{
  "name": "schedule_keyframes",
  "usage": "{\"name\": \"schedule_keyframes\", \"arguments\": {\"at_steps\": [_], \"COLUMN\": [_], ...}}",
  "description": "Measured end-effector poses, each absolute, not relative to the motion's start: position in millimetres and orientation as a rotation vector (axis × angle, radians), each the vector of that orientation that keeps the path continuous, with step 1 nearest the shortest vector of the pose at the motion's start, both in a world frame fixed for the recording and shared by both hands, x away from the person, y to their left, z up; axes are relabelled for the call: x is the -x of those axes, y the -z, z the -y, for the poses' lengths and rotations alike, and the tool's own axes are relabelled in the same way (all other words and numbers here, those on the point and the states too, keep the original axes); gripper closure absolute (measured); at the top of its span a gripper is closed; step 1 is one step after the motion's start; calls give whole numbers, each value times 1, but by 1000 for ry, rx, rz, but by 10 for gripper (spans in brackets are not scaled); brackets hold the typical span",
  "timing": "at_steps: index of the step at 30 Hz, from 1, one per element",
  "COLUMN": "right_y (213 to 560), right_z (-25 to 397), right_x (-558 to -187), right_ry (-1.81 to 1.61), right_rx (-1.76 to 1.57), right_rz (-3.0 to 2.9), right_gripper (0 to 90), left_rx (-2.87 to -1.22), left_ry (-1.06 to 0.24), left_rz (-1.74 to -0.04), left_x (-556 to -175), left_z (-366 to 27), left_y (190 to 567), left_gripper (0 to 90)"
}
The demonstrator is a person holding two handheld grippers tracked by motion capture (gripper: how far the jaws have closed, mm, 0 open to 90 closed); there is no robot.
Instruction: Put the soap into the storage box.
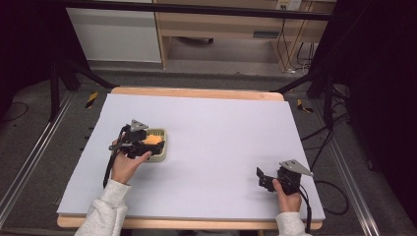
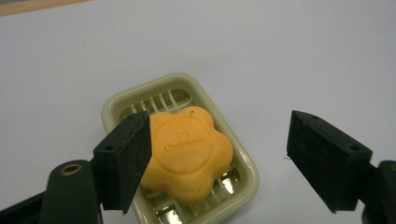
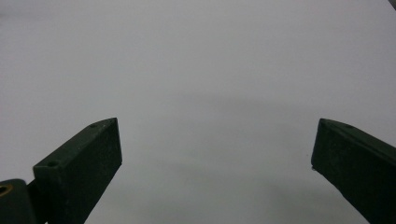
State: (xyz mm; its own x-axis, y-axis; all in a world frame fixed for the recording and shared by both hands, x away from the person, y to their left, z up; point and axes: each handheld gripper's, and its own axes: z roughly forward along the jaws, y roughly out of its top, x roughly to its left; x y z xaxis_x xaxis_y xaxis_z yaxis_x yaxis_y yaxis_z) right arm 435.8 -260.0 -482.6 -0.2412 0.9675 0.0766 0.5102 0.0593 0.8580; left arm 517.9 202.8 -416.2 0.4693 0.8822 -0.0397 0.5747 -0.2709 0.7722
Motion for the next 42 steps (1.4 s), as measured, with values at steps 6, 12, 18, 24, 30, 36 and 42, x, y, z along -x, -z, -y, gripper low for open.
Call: {"name": "schedule_keyframes", "arguments": {"at_steps": [6,12,18,24,30,36,42], "right_y": [483,482,482,483,483,482,482], "right_z": [262,262,263,264,265,267,268], "right_x": [-435,-435,-434,-434,-434,-433,-433], "right_ry": [-1103,-1103,-1101,-1098,-1100,-1095,-1092], "right_rx": [-1481,-1489,-1489,-1490,-1496,-1500,-1498], "right_rz": [-1795,-1792,-1791,-1790,-1787,-1782,-1783], "right_gripper": [20,19,19,19,18,18,18], "left_rx": [-1931,-1910,-1863,-1833,-1833,-1827,-1835], "left_ry": [-537,-546,-577,-594,-619,-632,-640], "left_rz": [-1195,-1180,-1190,-1224,-1259,-1289,-1319], "left_x": [-507,-495,-482,-471,-459,-449,-441], "left_z": [-213,-225,-241,-259,-273,-285,-297], "left_y": [416,419,421,429,444,453,462], "left_gripper": [228,230,233,245,244,230,231]}}
